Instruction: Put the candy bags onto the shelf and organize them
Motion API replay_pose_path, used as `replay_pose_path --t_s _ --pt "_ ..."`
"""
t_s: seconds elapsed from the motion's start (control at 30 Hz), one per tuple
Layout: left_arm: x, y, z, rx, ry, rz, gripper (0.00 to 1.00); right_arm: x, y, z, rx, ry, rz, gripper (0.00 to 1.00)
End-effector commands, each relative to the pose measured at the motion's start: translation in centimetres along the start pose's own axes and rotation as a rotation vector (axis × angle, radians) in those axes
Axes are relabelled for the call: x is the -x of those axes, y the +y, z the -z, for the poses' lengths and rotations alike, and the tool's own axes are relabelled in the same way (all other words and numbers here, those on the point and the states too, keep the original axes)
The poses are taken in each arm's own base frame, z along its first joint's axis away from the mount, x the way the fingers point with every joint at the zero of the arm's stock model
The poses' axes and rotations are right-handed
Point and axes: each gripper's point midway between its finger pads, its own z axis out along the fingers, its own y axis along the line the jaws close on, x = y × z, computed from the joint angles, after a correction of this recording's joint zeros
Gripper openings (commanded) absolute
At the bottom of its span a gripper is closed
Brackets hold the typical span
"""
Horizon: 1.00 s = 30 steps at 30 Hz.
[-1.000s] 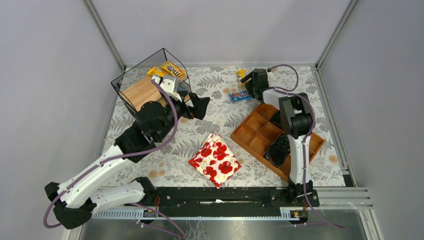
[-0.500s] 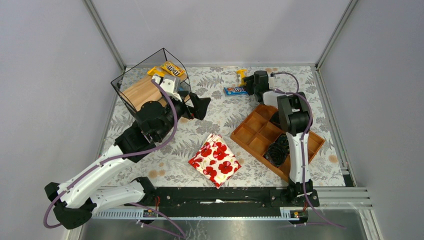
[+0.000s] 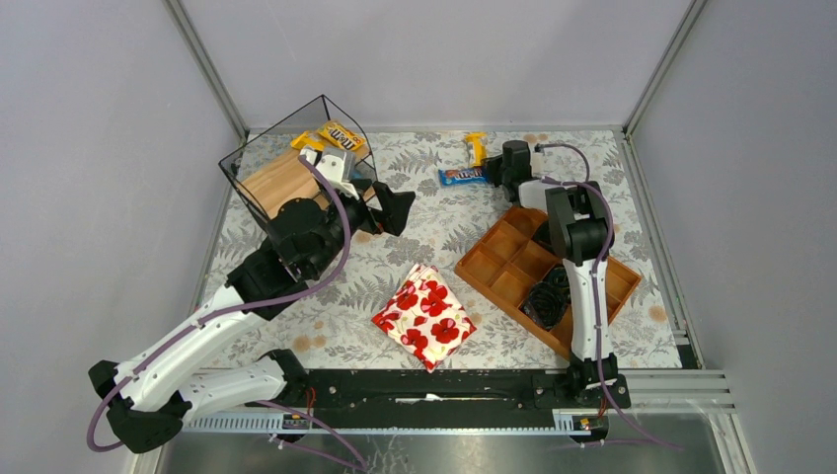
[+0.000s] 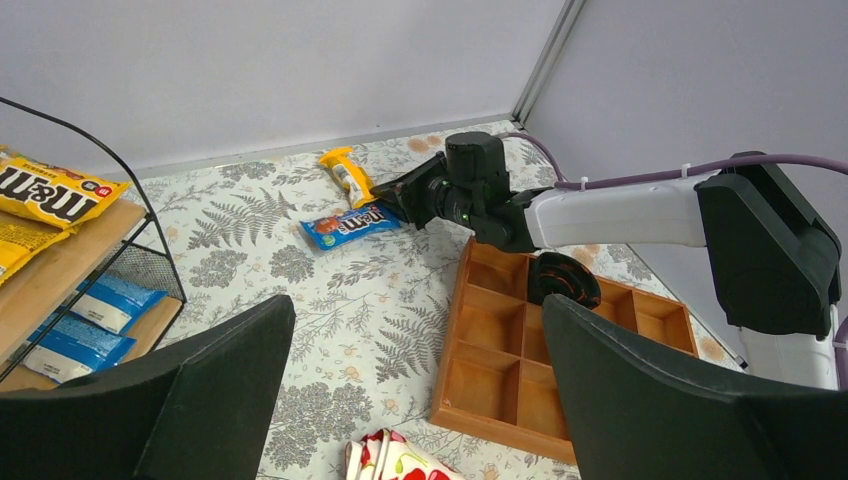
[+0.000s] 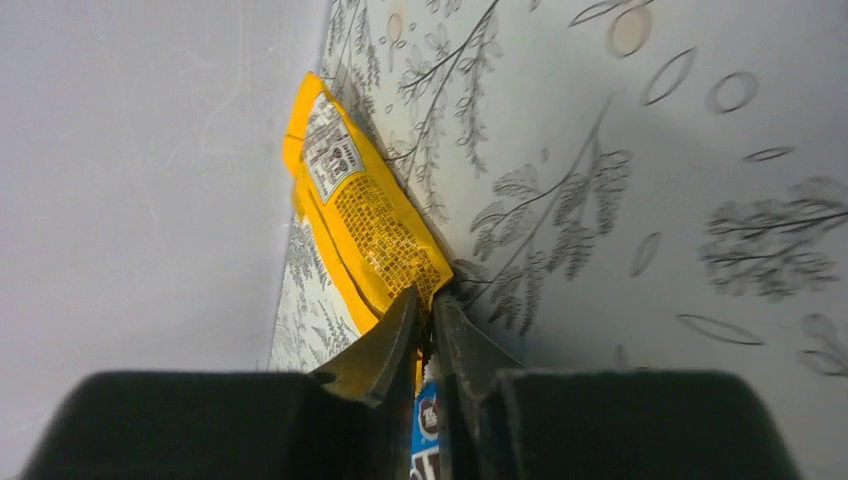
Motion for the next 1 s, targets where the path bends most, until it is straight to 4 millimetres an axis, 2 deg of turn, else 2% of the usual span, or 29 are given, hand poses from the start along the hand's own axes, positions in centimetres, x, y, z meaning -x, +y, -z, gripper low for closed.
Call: replay_pose_path --t_s 0.0,0.1,0.27,0.43,0.47,0.53,0.6,0.7,0.97 --pt "1.7 -0.8 0.0 -0.033 -0.054 0.035 0.99 2.5 3.1 2.5 0.088 0.001 0.058 0.12" --pt "2.0 -1.0 0.3 -0.045 -0.06 0.044 0.99 3.4 4.9 4.9 0.139 0.02 0.084 0.08" --pt "2.9 -1.2 1.1 -0.061 -0.082 0.06 0.99 2.8 6.3 9.9 0.21 0.11 0.133 0.01" --pt "4.0 -1.4 2.0 -0.081 -0.106 0.077 0.99 1.4 7.5 15.1 0.274 0.211 0.174 0.0" --pt "4.1 -1.5 2.1 -0.084 -0.109 0.08 0.99 1.3 8.1 16.6 0.299 0.227 0.176 0.0" --pt "4.4 -1.5 2.4 -0.089 -0.116 0.085 0.99 0.2 8.0 18.9 0.32 0.27 0.176 0.0" --pt "4.6 -1.5 2.6 -0.093 -0.121 0.089 0.99 -1.2 7.9 21.0 0.341 0.321 0.185 0.0" --pt "4.9 -1.7 2.9 -0.104 -0.127 0.096 0.99 -4.5 8.3 24.2 0.376 0.415 0.19 0.0" --pt "6.0 -1.4 3.8 -0.098 -0.156 0.099 0.99 -16.1 11.8 32.2 0.509 0.643 0.163 0.0"
